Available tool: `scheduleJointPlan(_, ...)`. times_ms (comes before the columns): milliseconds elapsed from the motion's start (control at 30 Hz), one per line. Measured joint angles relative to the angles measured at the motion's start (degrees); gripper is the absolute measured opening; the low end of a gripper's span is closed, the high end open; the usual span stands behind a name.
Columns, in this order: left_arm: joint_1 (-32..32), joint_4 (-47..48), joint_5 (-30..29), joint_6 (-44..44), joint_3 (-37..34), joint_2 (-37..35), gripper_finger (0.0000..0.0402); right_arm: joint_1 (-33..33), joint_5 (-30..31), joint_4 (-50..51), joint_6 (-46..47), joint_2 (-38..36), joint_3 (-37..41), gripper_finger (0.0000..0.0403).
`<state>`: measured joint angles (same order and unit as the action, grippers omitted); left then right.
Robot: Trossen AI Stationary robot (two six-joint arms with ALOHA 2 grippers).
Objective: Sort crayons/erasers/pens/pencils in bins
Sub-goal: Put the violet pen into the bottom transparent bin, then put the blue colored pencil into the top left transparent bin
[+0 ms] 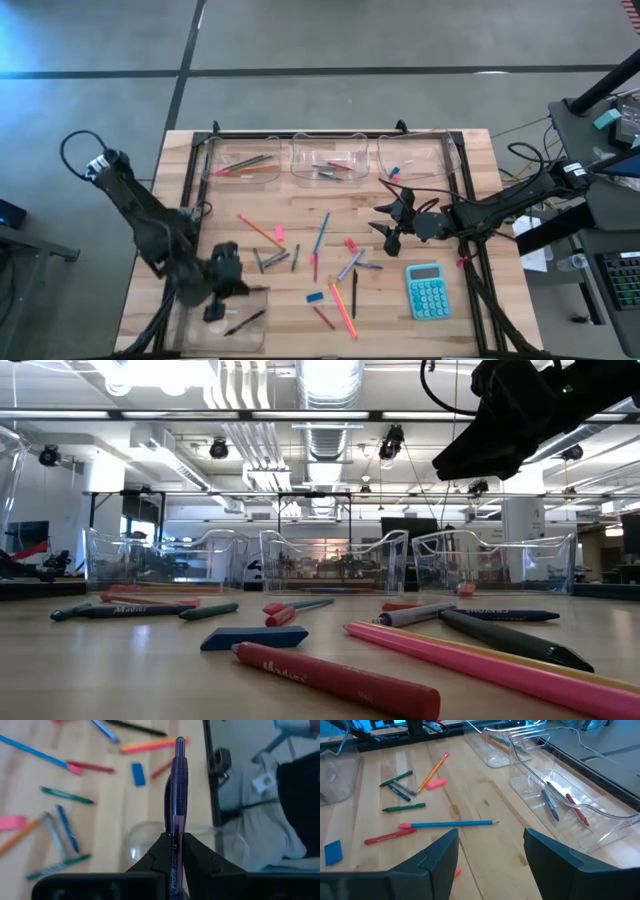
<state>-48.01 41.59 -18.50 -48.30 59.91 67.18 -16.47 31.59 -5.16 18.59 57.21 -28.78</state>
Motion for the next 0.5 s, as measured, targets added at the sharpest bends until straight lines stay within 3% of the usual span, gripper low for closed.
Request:
scheduleJointPlan(133,-2.2,-0.4,3.6,-5.2,0.0,5.8,0.0018,0.0,0.0,0.1,0.0,0.0,0.0,0.0215)
scheduleJointPlan(267,-2.9,-0.6,8.6,-9.8,-0.4,11.4,0.005,0.0,0.0,0.1,0.4,0.0,0.0,0.0215)
scheduleJointPlan(500,-2.3,-2.1,10.8,-8.4,-0.5,15.0,0.0113,0.0,0.0,0.1,0.5,0.0,0.0,0.0215)
